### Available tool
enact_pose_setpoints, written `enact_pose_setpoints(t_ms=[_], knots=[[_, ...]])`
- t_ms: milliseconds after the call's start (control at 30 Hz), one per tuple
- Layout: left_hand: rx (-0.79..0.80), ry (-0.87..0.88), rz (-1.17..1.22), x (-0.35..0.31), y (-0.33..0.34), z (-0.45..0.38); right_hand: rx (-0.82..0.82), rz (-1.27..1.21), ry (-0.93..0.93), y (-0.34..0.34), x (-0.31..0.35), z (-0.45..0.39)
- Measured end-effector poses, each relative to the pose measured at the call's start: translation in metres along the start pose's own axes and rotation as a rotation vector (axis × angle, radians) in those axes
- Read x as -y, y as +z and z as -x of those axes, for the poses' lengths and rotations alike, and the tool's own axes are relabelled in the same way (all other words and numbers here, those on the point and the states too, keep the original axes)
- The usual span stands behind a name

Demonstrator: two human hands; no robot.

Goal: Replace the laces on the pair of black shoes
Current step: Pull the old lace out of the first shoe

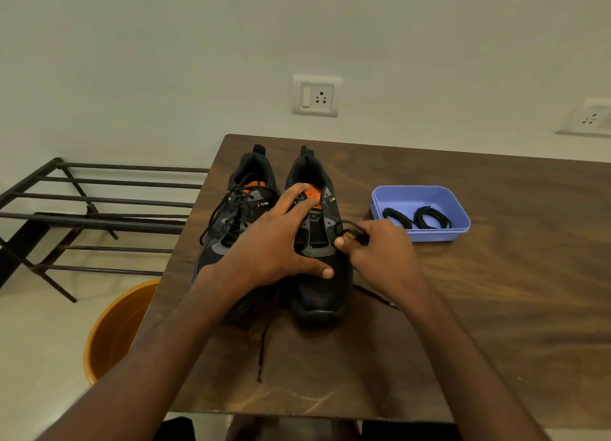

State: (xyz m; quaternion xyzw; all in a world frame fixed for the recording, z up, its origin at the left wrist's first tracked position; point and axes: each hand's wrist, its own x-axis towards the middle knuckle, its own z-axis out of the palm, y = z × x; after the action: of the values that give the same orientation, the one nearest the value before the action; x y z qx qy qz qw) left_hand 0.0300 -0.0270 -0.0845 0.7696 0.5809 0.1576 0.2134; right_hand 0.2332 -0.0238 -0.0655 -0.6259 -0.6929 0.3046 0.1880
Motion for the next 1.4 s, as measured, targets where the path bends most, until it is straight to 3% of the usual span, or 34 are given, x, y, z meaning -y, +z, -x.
enact_pose_setpoints(t_ms=[67,200,267,333,433,467,567,767,833,900,1000,1067,1133,1267,1400], knots=[[0.005,-0.009,0.016,0.000,-0.002,0.000,-0.014,-0.412,0.068,-0.002,0.000,0.004],[0.009,-0.032,0.035,0.002,-0.006,0.002,0.017,-1.668,0.053,-0.025,0.003,0.008],[0.009,-0.026,0.021,0.001,-0.006,0.002,0.018,-1.869,0.028,-0.027,0.001,0.005],[0.009,-0.020,0.008,0.001,-0.006,0.001,-0.044,-1.649,0.060,-0.020,0.000,0.003],[-0.001,-0.011,0.002,0.002,-0.005,0.001,-0.210,-0.609,-0.005,-0.006,-0.006,0.001],[-0.007,-0.004,-0.003,0.003,-0.004,0.002,-0.196,-0.313,-0.068,-0.002,-0.007,0.000],[-0.022,0.009,-0.021,0.002,-0.004,0.002,-0.057,0.020,-0.123,0.007,-0.003,0.000],[-0.013,-0.011,-0.025,0.000,-0.004,0.002,-0.013,0.170,-0.046,0.002,0.003,-0.001],[-0.003,-0.023,-0.020,0.001,-0.005,0.002,-0.002,0.045,-0.022,-0.001,0.001,0.000],[0.013,-0.040,-0.008,0.000,-0.007,0.003,0.031,-0.488,0.099,-0.004,0.001,0.005],[0.018,-0.062,-0.007,0.001,-0.010,0.003,0.103,-1.556,0.141,-0.018,-0.004,0.004],[0.020,-0.065,-0.027,0.000,-0.009,0.002,0.055,-1.897,0.070,-0.029,-0.012,-0.003],[0.016,-0.057,-0.045,0.000,-0.008,0.002,-0.031,-1.782,0.053,-0.030,-0.016,-0.006],[-0.014,-0.028,-0.087,-0.003,-0.008,0.004,-0.223,-0.832,0.253,-0.012,-0.022,-0.005],[-0.187,0.002,-0.168,-0.001,-0.015,0.009,-0.183,-0.176,0.194,-0.003,-0.038,-0.015]])
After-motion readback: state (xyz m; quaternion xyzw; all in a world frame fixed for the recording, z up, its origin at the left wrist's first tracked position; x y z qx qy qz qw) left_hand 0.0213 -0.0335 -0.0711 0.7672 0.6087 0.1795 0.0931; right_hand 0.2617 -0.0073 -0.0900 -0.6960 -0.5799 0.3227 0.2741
